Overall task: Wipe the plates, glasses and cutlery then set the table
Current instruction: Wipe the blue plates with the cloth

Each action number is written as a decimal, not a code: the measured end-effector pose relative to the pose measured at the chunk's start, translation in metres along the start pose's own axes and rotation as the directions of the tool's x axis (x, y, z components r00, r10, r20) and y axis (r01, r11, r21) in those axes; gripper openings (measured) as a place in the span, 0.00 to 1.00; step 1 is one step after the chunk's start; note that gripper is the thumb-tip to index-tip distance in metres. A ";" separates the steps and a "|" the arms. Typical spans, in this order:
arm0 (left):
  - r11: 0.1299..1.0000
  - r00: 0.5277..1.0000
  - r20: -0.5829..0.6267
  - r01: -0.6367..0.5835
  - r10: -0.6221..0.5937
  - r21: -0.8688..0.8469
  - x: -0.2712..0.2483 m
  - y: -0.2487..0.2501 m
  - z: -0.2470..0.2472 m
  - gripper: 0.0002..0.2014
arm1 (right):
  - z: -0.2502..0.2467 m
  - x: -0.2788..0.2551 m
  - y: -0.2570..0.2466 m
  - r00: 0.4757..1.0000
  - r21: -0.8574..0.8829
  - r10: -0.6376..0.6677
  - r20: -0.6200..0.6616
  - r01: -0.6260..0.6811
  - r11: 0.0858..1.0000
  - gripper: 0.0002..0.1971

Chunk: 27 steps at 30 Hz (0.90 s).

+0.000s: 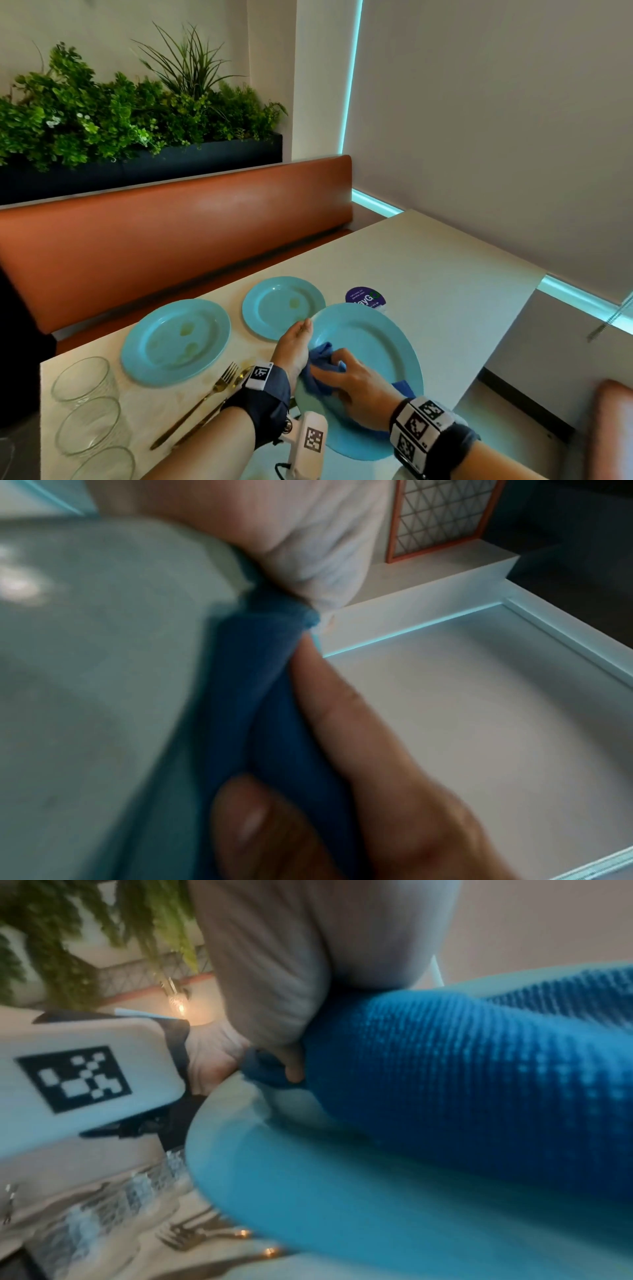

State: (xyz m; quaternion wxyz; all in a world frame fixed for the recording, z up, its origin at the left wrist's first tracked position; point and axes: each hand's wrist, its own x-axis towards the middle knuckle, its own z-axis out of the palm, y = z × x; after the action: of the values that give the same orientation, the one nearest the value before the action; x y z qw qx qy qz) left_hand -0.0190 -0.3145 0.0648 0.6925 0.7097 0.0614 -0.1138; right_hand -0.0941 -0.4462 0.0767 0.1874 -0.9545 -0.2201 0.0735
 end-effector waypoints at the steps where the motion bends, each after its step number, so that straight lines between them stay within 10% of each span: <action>1: 1.000 1.000 -0.017 0.004 -0.004 0.011 0.002 -0.002 0.001 0.14 | -0.002 -0.005 0.005 0.999 -0.048 -0.012 0.045 0.014 0.999 0.23; 7: 0.999 1.000 -0.008 0.005 -0.005 0.054 0.016 -0.010 0.012 0.12 | -0.008 -0.042 0.061 0.957 -0.086 0.124 0.263 -0.104 0.991 0.20; 12: 0.988 0.998 0.063 -0.011 0.001 0.154 0.026 -0.019 0.038 0.11 | -0.028 -0.050 0.108 0.893 -0.114 0.436 0.108 -0.425 0.898 0.18; 27: 0.920 0.976 0.042 0.187 -0.214 0.344 0.049 -0.056 0.118 0.19 | -0.056 -0.005 0.168 0.850 0.012 0.515 -0.111 -0.516 0.856 0.25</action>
State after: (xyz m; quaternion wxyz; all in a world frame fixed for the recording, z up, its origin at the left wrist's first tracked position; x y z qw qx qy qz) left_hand 0.0055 -0.4339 -0.0038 0.5469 0.8029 0.0862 -0.2209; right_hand -0.0201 -0.6065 0.0633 0.1641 -0.9827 0.0537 0.0663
